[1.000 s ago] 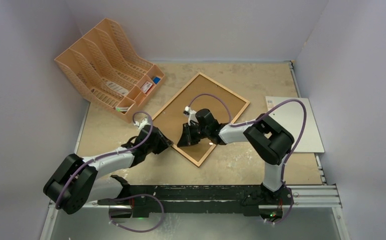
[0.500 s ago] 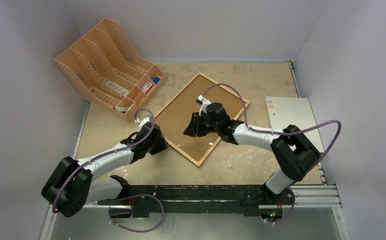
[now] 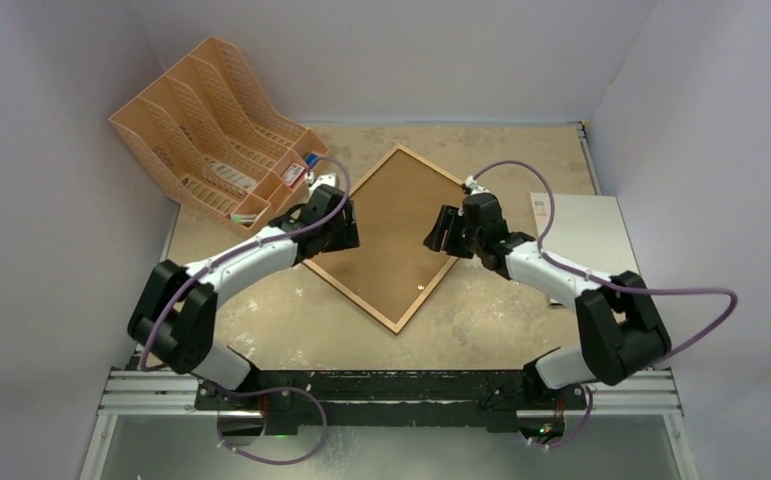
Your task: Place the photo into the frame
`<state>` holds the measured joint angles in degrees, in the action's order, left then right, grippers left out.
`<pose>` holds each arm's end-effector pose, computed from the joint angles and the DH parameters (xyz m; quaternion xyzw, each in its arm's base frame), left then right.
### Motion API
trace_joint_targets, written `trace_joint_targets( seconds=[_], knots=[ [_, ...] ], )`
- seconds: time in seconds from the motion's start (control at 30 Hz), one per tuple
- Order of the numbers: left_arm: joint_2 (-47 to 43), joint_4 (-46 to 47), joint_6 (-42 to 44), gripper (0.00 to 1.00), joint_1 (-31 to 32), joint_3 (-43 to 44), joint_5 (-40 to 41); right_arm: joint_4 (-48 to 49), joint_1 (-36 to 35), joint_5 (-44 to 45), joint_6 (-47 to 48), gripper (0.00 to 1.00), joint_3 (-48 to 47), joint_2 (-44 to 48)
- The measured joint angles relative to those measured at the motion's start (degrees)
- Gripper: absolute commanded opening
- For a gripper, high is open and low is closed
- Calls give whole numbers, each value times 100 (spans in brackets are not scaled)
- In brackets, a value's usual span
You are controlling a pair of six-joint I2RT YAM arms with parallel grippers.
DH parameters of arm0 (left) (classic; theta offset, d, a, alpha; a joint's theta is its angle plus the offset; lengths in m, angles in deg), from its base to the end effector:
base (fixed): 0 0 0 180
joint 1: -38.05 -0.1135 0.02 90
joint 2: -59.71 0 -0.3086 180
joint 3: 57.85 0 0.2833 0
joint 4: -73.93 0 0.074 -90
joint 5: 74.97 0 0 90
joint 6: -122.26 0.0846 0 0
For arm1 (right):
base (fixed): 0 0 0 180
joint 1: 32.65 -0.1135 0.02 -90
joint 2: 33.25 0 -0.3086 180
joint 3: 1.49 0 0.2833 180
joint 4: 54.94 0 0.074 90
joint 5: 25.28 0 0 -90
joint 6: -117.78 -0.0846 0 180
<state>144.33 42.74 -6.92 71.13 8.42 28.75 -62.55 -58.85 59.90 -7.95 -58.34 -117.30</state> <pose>0.3137 -0.1804 0.2127 -0.0908 0.9281 -0.1119 0.3434 0.3288 0.1697 0.2006 0.0541 0.8840 0.2701 0.3777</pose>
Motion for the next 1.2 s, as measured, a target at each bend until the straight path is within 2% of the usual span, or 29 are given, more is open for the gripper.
trace_joint_targets(
  seconds=[0.17,0.33,0.57,0.73,0.83,1.2],
  knots=[
    [890,-57,505,66,-219,859,-92,-249,2,546,-175,78,168,501],
    [1725,-85,1005,68,-577,1753,-343,-367,26,686,-356,78,568,522],
    [2671,15,1528,68,-901,2813,-487,-57,33,382,-243,76,750,188],
    [3268,68,1779,68,-994,3327,-605,297,33,153,-208,73,824,149],
    [3510,175,1821,68,-1032,3403,-702,374,42,59,-170,65,826,-15],
    [3670,387,2105,69,-1196,3403,-647,863,83,-214,-4,53,826,-297]
  ],
)
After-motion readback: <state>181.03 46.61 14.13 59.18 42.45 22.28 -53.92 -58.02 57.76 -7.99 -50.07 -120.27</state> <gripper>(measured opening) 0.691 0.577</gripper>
